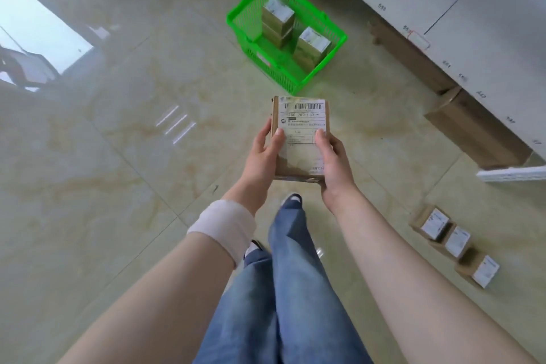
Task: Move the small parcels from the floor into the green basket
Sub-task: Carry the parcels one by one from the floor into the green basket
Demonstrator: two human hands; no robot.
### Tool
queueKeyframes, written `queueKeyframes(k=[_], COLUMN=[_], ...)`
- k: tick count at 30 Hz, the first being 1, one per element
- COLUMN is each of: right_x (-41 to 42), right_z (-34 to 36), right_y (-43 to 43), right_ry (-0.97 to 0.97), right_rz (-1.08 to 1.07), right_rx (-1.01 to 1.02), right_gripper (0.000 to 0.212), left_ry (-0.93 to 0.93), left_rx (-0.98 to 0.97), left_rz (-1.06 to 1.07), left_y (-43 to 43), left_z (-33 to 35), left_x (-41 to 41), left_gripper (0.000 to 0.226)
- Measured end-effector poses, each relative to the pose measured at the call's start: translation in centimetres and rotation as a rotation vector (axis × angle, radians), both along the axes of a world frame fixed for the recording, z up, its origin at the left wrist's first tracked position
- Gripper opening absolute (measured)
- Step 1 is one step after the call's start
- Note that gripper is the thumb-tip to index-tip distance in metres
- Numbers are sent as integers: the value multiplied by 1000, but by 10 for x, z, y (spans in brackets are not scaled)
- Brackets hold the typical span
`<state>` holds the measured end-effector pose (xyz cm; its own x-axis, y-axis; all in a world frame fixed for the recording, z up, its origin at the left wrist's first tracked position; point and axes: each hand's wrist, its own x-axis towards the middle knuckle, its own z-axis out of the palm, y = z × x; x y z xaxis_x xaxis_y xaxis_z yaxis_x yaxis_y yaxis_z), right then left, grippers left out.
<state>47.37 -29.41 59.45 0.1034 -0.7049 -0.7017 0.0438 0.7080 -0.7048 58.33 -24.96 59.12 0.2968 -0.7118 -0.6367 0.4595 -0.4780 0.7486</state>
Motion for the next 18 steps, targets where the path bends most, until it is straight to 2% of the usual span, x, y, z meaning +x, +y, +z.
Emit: queueKeyframes(k=[7,14,18], right_x=[70,166,215], right_z=[11,9,-10], right_y=[-102,-195,-245], right_ry=[-48,-16,22], right_rz=[-16,33,-28], right_rx=[-9,-4,-1], right_gripper=[45,45,45], left_ry=[-20,14,70], left_rx=[-61,-22,10], left_rz=[-1,61,-10], left_y=[-106,-191,-247], left_z=[16,11,-3], left_x=[69,160,214], left_gripper=[50,50,51])
